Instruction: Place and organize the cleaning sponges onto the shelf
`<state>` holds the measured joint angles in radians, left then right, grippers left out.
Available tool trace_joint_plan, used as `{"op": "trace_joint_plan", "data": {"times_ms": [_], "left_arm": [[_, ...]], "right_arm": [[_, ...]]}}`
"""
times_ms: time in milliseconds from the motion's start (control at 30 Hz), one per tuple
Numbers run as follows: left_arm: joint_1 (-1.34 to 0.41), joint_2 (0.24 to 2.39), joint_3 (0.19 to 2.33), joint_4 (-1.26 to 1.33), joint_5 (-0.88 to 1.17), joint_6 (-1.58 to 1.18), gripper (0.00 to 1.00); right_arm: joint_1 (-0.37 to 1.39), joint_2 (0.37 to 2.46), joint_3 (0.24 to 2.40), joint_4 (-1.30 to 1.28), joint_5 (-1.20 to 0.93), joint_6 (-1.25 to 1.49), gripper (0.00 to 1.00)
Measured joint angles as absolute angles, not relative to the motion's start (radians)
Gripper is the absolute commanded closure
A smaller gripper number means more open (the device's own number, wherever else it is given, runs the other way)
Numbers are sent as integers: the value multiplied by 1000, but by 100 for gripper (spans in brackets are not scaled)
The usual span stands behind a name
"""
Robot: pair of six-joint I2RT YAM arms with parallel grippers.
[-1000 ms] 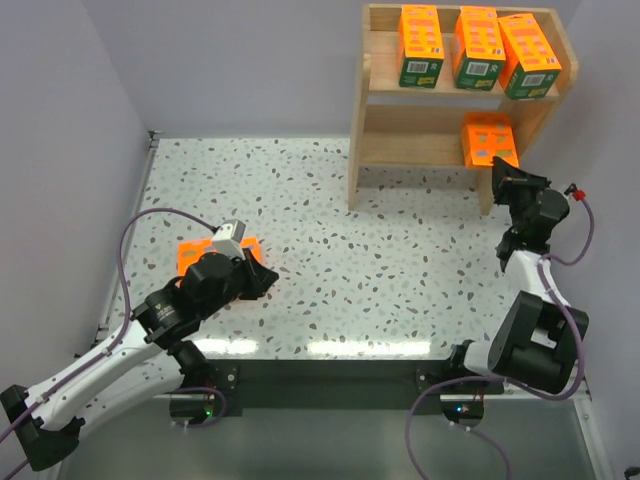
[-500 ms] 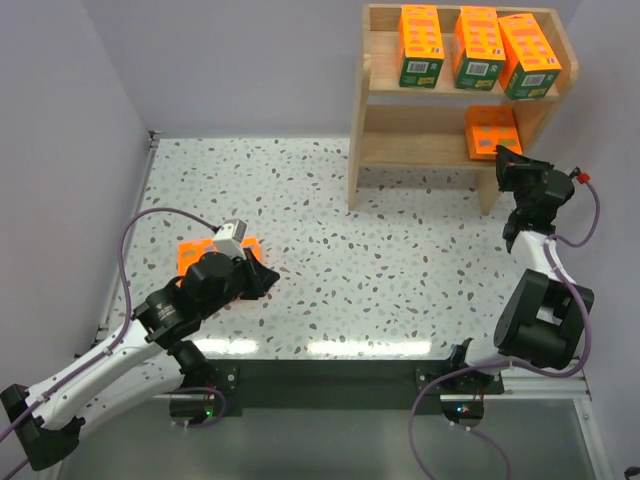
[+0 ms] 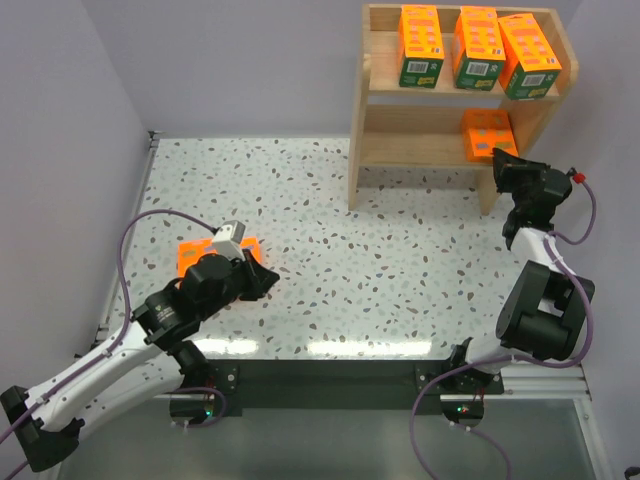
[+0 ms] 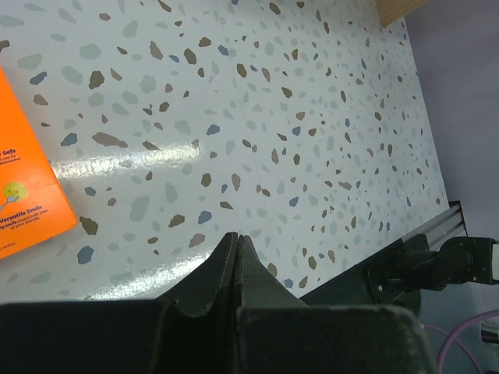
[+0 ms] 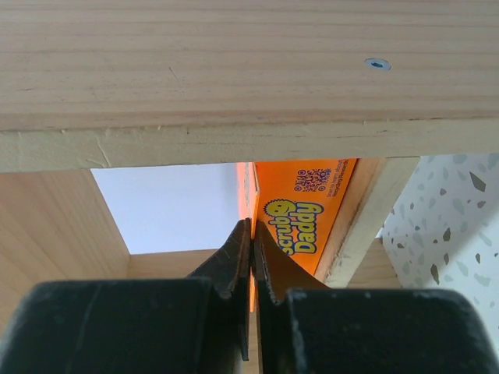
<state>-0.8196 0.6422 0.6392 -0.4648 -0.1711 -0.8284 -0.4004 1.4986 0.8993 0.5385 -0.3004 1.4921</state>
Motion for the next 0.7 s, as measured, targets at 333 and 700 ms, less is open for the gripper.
{"op": "trace_joint_plan", "data": {"times_ms": [333, 700], "left_arm": [[-820, 626, 639, -465, -171, -830, 100], [-798, 685, 672, -554, -259, -844, 100]], "right_arm": [[-400, 1487, 899, 520, -317, 1503, 50], [-400, 1192, 858, 358, -417, 1422, 30]]}}
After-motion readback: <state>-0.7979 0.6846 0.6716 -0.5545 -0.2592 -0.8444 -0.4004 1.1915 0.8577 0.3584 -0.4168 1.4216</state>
